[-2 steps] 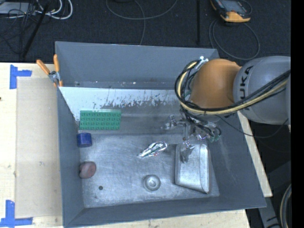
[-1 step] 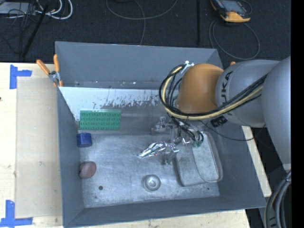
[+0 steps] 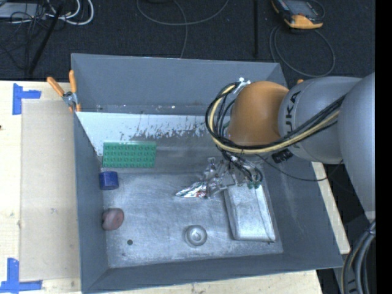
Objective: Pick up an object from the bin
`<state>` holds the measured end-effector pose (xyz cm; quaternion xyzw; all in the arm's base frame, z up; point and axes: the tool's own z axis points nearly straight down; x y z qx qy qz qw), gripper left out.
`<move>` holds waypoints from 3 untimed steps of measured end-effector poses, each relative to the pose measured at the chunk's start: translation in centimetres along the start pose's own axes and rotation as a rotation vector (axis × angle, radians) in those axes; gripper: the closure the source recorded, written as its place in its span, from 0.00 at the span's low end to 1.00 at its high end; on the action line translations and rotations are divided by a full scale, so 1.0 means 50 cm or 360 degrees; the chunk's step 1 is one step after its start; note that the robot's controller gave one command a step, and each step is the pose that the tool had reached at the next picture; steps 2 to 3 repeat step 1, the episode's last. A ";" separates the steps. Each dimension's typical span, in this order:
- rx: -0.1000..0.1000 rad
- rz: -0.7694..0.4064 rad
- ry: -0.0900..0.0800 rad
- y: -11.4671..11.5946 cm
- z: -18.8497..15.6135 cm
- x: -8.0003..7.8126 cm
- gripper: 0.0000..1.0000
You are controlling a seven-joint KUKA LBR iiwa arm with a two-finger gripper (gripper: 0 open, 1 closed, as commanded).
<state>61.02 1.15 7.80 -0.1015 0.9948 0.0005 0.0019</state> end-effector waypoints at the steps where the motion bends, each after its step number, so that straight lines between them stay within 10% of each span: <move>1: 0.0002 -0.0405 -0.0009 0.068 -0.374 0.015 1.00; 3: 0.0002 -0.0405 -0.0009 0.068 -0.374 0.015 1.00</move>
Offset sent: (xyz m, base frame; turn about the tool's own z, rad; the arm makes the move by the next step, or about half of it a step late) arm -0.0169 0.0315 0.1827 -0.2566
